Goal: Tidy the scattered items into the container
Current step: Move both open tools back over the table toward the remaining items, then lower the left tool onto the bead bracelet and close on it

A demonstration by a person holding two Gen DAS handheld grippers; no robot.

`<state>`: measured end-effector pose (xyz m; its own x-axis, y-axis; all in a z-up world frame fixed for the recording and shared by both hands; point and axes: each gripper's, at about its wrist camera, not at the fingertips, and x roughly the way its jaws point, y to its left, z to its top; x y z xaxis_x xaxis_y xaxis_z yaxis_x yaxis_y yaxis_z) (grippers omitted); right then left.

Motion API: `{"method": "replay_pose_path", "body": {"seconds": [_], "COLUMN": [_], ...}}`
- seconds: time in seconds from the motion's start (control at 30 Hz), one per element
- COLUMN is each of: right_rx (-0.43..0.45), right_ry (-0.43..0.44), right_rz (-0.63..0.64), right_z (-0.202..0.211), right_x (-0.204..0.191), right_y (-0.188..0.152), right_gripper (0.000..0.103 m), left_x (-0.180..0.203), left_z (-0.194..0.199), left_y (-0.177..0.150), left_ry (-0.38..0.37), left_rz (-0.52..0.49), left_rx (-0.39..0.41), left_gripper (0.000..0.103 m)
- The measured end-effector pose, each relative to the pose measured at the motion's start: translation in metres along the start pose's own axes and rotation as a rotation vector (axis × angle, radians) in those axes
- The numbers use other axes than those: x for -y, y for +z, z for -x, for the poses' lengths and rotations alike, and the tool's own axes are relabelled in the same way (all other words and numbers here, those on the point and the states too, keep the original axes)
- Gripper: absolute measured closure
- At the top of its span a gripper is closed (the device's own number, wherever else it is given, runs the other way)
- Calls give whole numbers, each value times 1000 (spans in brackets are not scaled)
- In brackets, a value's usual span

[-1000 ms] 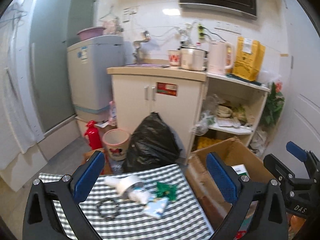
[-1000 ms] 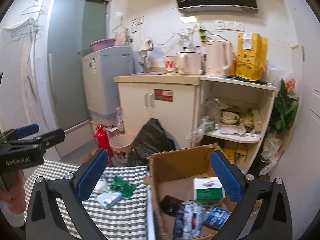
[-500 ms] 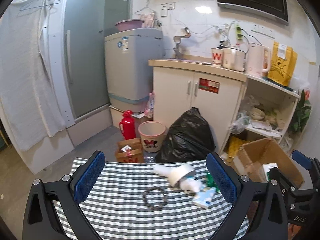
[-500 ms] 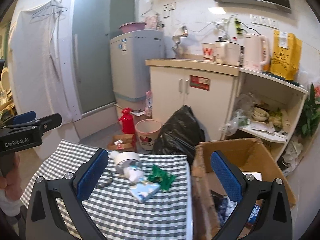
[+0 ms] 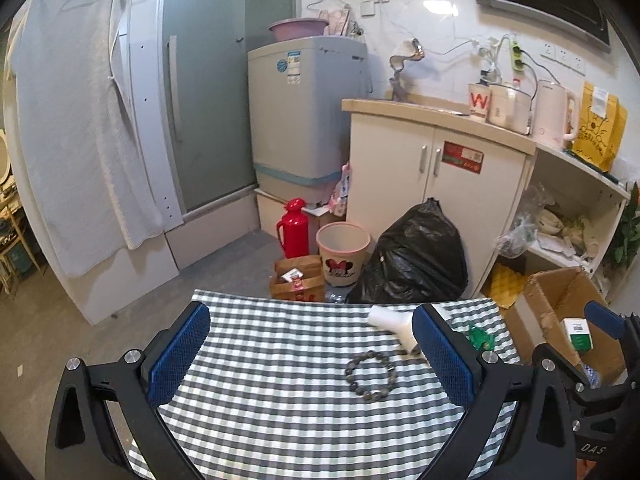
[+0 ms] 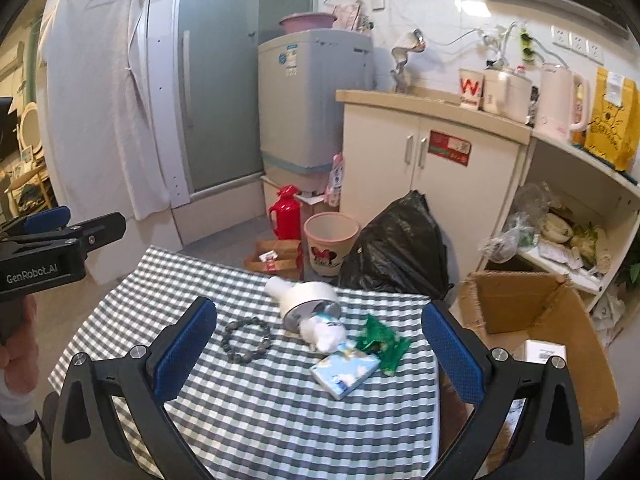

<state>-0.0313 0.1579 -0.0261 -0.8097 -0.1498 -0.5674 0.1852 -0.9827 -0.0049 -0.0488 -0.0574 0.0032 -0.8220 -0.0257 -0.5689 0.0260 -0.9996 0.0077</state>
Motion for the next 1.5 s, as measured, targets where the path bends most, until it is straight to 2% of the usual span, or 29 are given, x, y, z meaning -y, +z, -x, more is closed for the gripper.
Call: {"method": "replay_pose_path", "body": {"seconds": [0.33,0.7,1.07,1.3,1.5], "right_rx": [-146,-269,-380,-411,-427], "right_ry": [-31,-51,-54,-46,-4], "right_rz": [-11,-26,-34,-42,-52], "right_z": [-34,-76,-119,-134,-145], "right_x": [4,14,25,31,37], "right_y": [-9,-34,-67,-76,-85], "right_gripper": [0,0,0,0,0], "left_x": [3,21,45,55,60], "left_z": [-32,-91,-148,-173,-189], "left_y": [-11,-35,-71,-83,-90], "left_ry": [-36,-82,-151,-169,-191], "left_rz": [-17,-47,-127,-152,-156], "left_rx": [-116,-278,-371,-413,-443], "left_gripper": [0,0,0,0,0]}}
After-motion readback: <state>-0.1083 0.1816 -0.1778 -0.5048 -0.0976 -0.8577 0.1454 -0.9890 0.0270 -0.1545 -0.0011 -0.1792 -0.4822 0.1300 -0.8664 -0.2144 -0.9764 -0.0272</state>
